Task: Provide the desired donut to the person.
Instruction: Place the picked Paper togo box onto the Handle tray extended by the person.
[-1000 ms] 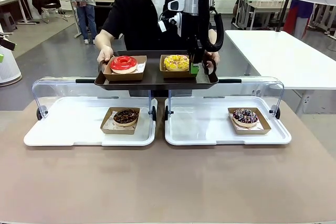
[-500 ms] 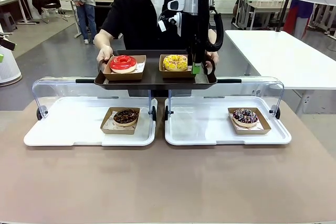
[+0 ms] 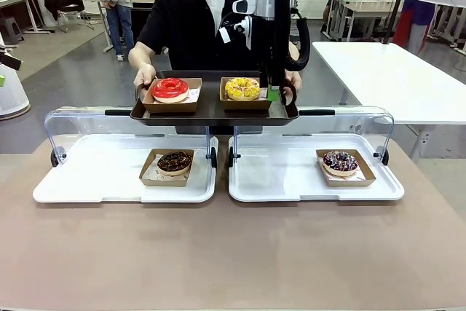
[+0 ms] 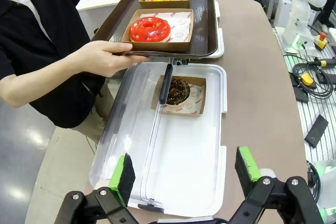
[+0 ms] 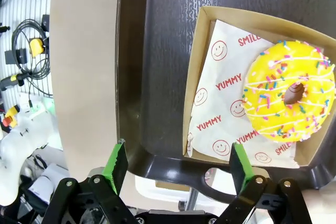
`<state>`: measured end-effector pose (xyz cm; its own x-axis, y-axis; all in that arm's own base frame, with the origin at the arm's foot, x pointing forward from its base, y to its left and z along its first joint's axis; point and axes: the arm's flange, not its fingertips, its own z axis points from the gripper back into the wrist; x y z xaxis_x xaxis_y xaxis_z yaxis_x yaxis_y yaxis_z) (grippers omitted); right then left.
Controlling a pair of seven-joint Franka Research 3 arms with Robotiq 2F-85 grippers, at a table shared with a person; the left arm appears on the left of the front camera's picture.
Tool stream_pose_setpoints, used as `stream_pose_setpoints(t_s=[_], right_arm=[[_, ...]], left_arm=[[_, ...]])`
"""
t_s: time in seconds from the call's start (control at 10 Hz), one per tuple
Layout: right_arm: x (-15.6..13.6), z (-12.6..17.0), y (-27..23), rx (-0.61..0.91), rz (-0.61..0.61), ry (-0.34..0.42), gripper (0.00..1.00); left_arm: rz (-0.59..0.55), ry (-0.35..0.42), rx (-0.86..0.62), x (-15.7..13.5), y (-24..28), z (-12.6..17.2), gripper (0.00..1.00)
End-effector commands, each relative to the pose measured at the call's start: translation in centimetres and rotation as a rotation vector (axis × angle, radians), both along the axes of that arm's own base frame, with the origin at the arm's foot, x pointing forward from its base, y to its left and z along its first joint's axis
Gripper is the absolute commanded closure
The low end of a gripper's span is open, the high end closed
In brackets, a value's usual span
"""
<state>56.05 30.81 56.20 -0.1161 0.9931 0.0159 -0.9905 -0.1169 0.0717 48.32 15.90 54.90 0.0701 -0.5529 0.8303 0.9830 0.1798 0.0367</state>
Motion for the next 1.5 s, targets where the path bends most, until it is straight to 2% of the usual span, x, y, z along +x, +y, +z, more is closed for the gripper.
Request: stream_pose_setpoints(t_s=[0.0, 0.2, 0.5, 0.7, 0.8, 0.9, 1.1, 1.4], right_arm=[[0.3, 1.3, 0.0, -0.01, -0.029, 0.006, 0.0], [-0.9, 4.0, -1.1, -0.038, -0.081, 0.032, 0.0], [-5.8, 10.5, -6.5, 0.006, -0.13, -0.06, 0.0], [-7.6, 13.6, -11.5, 0.073, -0.197, -0.115, 0.0], [-8.0, 13.9, -13.6, 0.095, -0.228, -0.134, 0.0], [-7.9, 13.4, -15.6, 0.109, -0.246, -0.12, 0.0], [-8.1, 11.2, -19.5, 0.125, -0.272, -0.08, 0.0], [-7.9, 9.0, -22.9, 0.157, -0.311, -0.079, 0.0]], left_arm=[[0.003, -0.004, -0.01, -0.1, -0.1, 0.1, 0.0], [0.003, -0.004, -0.01, -0.1, -0.1, 0.1, 0.0], [0.003, -0.004, -0.01, -0.1, -0.1, 0.1, 0.0], [0.003, -0.004, -0.01, -0.1, -0.1, 0.1, 0.0], [0.003, -0.004, -0.01, -0.1, -0.1, 0.1, 0.0], [0.003, -0.004, -0.01, -0.1, -0.1, 0.1, 0.0], [0.003, -0.004, -0.01, -0.1, -0.1, 0.1, 0.0], [0.003, -0.004, -0.01, -0.1, -0.1, 0.1, 0.0]])
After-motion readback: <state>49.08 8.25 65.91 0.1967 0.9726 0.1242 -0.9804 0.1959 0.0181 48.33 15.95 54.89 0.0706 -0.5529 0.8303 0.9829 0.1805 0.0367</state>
